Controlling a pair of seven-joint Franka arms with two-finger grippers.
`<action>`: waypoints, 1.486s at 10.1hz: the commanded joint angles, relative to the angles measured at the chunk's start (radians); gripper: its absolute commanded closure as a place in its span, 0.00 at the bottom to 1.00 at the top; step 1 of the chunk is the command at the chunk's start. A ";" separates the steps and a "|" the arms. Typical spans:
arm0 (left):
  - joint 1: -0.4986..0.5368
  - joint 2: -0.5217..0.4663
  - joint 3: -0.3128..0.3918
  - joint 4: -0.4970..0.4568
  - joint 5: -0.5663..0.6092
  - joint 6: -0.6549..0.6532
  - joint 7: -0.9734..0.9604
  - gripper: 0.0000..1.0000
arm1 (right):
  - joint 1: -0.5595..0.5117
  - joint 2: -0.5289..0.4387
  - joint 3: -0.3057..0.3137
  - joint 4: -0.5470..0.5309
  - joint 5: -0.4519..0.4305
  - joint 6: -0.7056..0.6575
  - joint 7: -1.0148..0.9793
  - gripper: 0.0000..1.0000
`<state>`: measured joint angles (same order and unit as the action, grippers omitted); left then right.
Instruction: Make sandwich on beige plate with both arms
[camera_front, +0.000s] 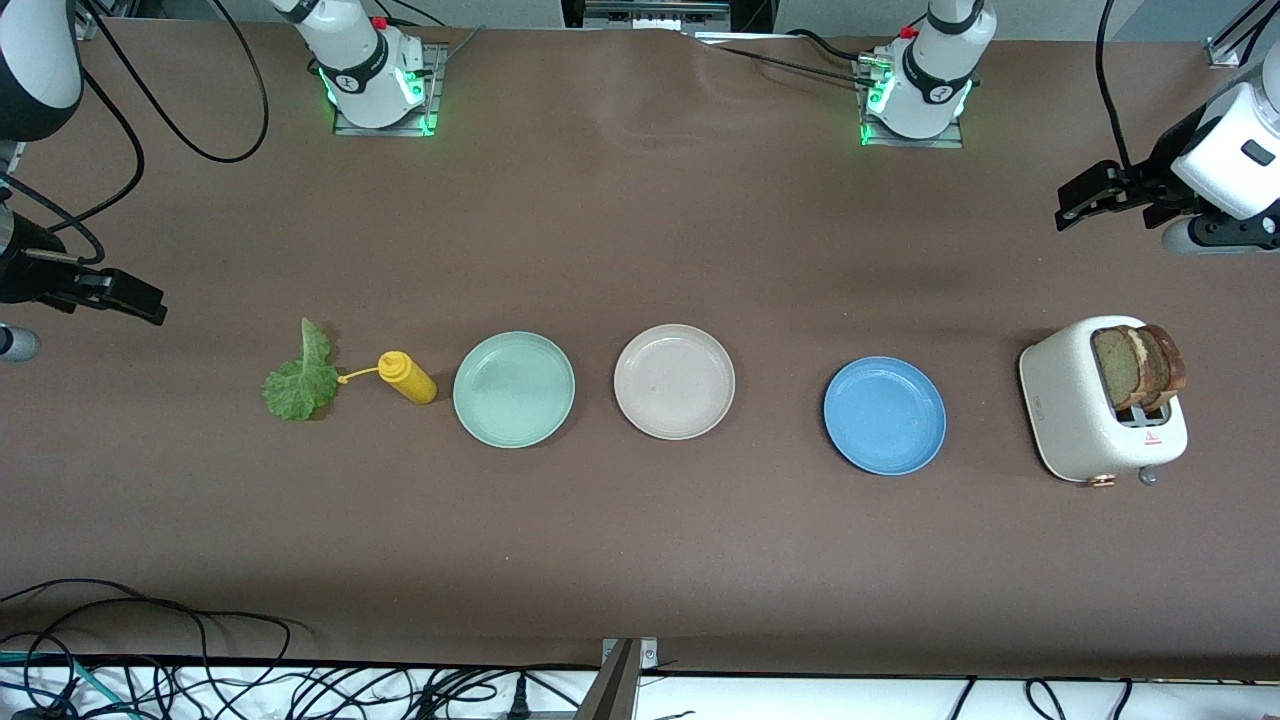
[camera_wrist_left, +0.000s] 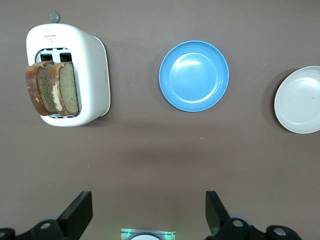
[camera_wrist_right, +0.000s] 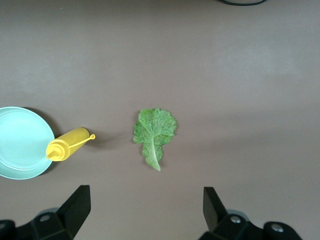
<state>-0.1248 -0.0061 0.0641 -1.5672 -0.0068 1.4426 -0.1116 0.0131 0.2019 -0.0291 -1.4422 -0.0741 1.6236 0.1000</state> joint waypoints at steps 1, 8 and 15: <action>0.008 0.009 0.002 0.026 -0.027 -0.018 -0.005 0.00 | 0.013 -0.032 -0.018 -0.038 -0.012 0.019 -0.014 0.00; 0.010 0.009 0.002 0.026 -0.027 -0.018 -0.005 0.00 | 0.004 -0.019 -0.020 -0.040 0.017 0.055 -0.016 0.00; 0.008 0.009 0.002 0.026 -0.027 -0.018 -0.005 0.00 | 0.002 -0.030 -0.023 -0.038 0.016 0.042 0.000 0.00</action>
<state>-0.1219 -0.0061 0.0647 -1.5672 -0.0068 1.4426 -0.1116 0.0134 0.1966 -0.0474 -1.4568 -0.0711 1.6674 0.0999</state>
